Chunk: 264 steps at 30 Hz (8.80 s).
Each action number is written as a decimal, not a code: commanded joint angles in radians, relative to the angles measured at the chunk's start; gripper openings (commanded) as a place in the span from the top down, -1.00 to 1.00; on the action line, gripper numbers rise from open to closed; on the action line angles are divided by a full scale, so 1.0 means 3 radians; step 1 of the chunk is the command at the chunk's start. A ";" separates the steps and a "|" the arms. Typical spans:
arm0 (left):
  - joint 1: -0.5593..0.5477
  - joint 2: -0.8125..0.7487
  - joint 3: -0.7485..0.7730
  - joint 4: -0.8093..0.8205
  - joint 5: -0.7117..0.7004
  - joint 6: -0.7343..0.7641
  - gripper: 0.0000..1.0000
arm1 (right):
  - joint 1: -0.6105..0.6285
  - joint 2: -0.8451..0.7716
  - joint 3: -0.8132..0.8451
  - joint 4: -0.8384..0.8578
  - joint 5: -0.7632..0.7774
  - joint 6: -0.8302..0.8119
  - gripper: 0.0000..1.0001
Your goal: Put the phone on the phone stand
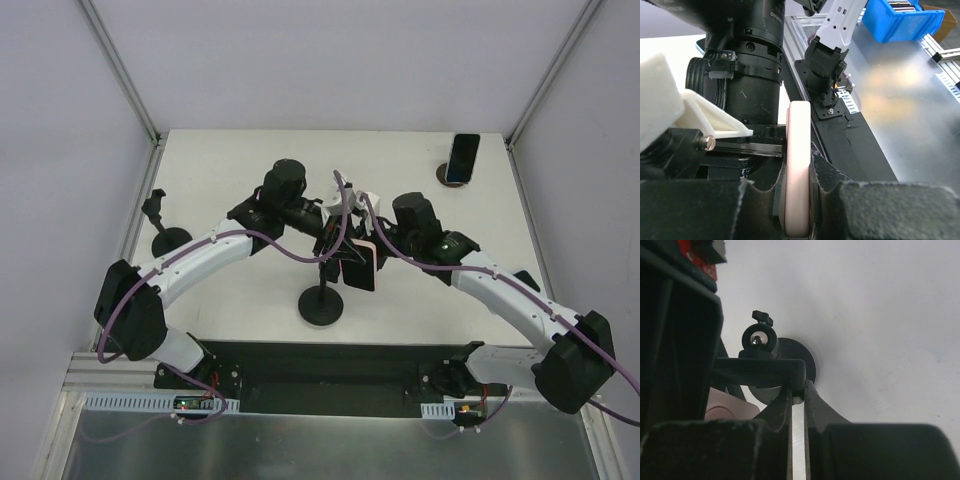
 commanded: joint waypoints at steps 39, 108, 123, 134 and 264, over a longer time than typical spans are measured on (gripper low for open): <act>-0.0346 -0.0577 -0.0150 -0.2050 -0.4905 0.0226 1.00 | 0.2013 -0.0421 0.0143 0.0381 0.5189 0.0600 0.99; 0.0150 -0.0541 -0.0058 -0.1175 -0.2789 -0.0484 0.80 | 0.0353 -0.0549 -0.0158 0.0912 0.0829 0.0258 -0.98; 0.0391 -0.1670 -0.0579 -0.0766 -0.3963 -0.0633 -0.42 | 0.0658 0.0055 0.0475 0.0754 0.1971 0.0422 -0.93; 0.0396 -0.2044 -0.0860 -0.0582 -0.4666 -0.0607 -0.54 | 0.0976 0.0500 0.0731 0.0647 0.2628 0.0483 -0.93; 0.2584 -0.1523 -0.0953 -0.1165 -0.5658 -0.0899 -0.30 | 0.0823 -0.1264 -0.1109 0.0350 0.2639 0.1439 -0.93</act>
